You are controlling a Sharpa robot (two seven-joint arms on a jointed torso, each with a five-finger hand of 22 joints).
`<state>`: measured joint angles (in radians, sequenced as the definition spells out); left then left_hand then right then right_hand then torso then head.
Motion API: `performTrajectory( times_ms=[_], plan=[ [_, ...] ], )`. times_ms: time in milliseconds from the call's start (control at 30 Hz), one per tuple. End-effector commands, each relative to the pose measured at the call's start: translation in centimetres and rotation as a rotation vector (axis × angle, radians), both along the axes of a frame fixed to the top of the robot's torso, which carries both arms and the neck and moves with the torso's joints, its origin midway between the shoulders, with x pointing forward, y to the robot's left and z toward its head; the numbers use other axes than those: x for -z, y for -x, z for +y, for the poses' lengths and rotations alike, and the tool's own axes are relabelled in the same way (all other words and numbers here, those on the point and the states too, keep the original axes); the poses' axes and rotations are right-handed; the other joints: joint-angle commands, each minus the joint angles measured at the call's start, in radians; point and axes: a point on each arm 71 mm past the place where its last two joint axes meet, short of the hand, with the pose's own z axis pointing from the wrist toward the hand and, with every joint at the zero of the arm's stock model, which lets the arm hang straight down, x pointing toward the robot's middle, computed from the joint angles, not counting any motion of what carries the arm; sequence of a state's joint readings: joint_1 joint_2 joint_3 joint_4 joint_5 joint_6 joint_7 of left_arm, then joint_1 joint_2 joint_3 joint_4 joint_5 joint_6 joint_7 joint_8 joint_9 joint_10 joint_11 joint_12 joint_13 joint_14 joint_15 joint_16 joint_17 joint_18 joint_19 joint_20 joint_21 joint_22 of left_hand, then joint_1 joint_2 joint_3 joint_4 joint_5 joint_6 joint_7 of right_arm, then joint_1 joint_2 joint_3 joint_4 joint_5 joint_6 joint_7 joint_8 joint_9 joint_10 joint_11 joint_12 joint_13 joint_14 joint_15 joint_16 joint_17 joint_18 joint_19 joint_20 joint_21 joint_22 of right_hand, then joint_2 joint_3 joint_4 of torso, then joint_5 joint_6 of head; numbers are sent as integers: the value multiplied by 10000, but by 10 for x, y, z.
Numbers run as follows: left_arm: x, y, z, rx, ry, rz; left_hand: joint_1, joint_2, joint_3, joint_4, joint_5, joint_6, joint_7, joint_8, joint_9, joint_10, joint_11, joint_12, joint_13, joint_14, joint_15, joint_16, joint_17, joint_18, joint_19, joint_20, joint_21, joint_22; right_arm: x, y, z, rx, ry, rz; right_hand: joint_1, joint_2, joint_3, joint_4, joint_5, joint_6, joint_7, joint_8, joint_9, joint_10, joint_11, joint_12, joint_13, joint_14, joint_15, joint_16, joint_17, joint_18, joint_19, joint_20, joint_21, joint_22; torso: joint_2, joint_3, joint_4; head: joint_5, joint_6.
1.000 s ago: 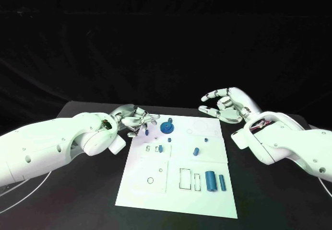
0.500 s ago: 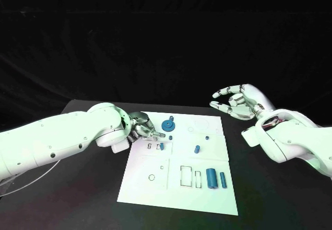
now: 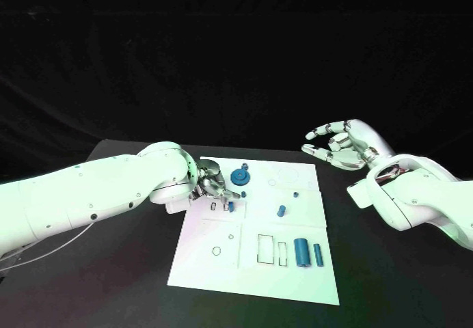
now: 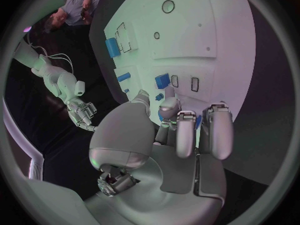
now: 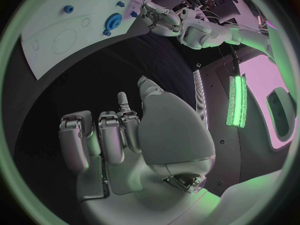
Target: Assemble the parts on the task board
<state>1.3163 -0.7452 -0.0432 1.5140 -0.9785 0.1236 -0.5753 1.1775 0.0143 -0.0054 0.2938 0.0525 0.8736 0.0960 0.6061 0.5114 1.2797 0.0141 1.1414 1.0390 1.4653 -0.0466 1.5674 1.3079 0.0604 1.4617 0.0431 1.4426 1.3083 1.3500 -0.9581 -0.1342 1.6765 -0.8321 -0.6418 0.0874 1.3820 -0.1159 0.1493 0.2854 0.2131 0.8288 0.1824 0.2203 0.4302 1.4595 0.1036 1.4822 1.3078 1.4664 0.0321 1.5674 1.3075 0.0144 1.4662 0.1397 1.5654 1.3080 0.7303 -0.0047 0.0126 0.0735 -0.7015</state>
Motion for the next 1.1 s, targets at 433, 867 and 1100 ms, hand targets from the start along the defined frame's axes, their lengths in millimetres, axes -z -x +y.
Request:
performTrajectory(
  times_ms=[433, 867, 1100],
  plan=[
    [5, -2, -9, 342, -578, 240, -107, 63, -162, -12, -31, -79, -150, 307, 335, 41, -71, 173, 121, 1055, -97, 34, 2629, -127, 173, -75, 137, 216, 4, -1, 1, -78, 295, 159, 54, 22, 64, -10, 89, 54, -32, 80, -3, -37, -65, -32, 1479, 978, -70, -36, 2372, -144, 1046, -86, 54, 2628, 2, -15, 1, 8, -76],
    [9, -4, -12, 402, -671, 378, 156, 51, 36, -17, -29, -192, -169, 438, 546, 38, -90, 218, 176, 1055, -114, 34, 2629, -143, 194, -91, 187, 309, 5, -1, 1, -68, 309, 202, 53, 20, 71, -5, 127, 57, -34, 88, -3, -48, -67, -41, 1467, 977, -73, -38, 2368, -144, 1046, -89, 54, 2628, 8, -20, -2, -13, -128],
    [9, -4, -13, 443, -669, 408, 438, 6, 337, -24, -28, -260, -184, 511, 688, 27, -107, 224, 187, 1055, -128, 34, 2629, -152, 204, -100, 218, 368, 6, -2, 1, -61, 313, 213, 48, 23, 75, 1, 148, 60, -35, 93, -4, -51, -68, -44, 1464, 975, -74, -39, 2362, -144, 1046, -91, 54, 2628, 2, -11, 6, -2, -159]
  ],
)
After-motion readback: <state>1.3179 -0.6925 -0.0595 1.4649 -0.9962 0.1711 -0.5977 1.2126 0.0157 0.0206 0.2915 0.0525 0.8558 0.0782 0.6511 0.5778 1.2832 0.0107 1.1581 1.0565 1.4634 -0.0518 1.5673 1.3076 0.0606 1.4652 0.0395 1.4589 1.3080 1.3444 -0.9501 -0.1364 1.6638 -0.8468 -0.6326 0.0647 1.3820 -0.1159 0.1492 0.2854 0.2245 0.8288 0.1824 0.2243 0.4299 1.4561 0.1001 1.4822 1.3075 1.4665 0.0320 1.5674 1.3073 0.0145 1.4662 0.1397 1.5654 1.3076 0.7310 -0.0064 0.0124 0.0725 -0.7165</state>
